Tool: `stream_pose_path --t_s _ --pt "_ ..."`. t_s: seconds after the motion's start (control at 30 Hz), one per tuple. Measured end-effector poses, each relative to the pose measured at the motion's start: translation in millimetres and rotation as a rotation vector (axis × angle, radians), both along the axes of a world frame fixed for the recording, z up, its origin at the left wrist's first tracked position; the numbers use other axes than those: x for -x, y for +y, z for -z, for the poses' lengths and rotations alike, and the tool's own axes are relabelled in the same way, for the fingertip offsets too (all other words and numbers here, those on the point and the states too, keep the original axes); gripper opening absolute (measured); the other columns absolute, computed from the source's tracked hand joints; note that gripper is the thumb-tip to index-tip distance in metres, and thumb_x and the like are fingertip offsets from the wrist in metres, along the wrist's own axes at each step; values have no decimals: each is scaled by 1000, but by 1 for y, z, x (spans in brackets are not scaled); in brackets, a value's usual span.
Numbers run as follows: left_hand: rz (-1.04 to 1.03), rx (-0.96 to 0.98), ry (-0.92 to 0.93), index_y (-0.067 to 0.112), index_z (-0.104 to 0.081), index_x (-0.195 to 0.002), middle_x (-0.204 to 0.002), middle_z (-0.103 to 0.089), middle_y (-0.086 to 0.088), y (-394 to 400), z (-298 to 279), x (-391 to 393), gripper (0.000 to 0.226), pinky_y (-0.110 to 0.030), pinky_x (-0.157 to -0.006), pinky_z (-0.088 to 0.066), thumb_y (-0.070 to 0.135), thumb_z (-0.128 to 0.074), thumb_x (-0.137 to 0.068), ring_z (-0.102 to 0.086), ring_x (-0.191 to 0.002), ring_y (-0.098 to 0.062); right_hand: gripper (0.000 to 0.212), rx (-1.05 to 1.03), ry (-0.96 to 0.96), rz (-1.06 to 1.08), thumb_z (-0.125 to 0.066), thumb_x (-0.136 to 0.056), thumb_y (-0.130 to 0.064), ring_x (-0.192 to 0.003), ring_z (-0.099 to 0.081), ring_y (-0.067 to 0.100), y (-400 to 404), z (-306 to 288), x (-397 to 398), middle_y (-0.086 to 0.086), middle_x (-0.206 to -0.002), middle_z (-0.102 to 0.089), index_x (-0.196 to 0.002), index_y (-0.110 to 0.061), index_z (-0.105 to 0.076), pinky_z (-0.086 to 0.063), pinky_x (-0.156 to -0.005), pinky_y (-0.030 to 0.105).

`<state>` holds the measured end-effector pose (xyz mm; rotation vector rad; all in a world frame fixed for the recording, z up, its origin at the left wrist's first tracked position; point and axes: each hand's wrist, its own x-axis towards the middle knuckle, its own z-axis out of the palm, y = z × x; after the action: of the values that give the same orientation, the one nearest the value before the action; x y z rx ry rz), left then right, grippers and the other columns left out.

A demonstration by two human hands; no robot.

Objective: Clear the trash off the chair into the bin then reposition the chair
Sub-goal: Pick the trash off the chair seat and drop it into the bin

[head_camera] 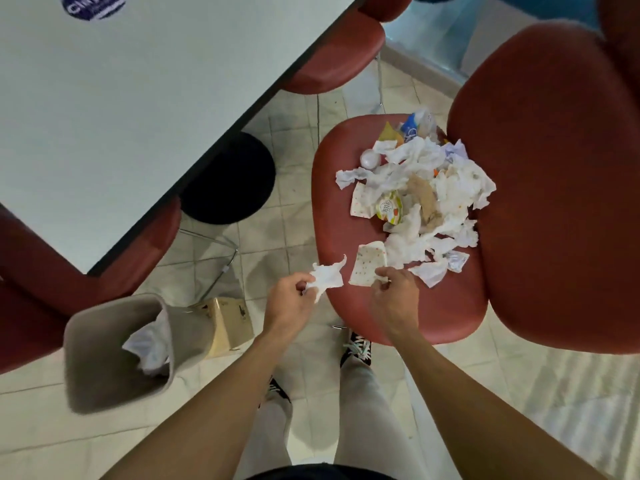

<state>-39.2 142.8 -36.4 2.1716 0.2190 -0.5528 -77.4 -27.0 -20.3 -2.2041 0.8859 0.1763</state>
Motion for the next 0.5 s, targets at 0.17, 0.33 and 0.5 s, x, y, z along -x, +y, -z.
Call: stream_pose_path --t_s 0.17,0.33,0.5 --pt "-146 9 -26 19 -72 -90 -78 -61 6 75 -6 11 10 -23 -71 -47 12 -70 -82 -59 -72 -13 30 -29 -18 -149 -55 -87 -3 -99 -61 25 76 -4 -5 11 -114 -58 -115 -5 -66 -44 -90 24" --pt "-263 -30 -106 14 -74 -88 -78 -66 4 152 -11 28 8 -24 -75 -48 12 -72 -81 -62 -74 -14 27 -81 -37 -302 -56 -89 -6 -95 -61 23 153 -8 -10 7 -115 -56 -114 -8 -66 -48 -88 26" --pt "-424 -72 -160 14 -74 -86 -86 -67 -3 222 -15 51 7 -26 -81 -47 12 -73 -79 -61 -80 -15 27 -102 -29 -446 -56 -91 -9 -91 -60 17 223 -9 -11 4 -119 -54 -116 -11 -64 -52 -84 27"
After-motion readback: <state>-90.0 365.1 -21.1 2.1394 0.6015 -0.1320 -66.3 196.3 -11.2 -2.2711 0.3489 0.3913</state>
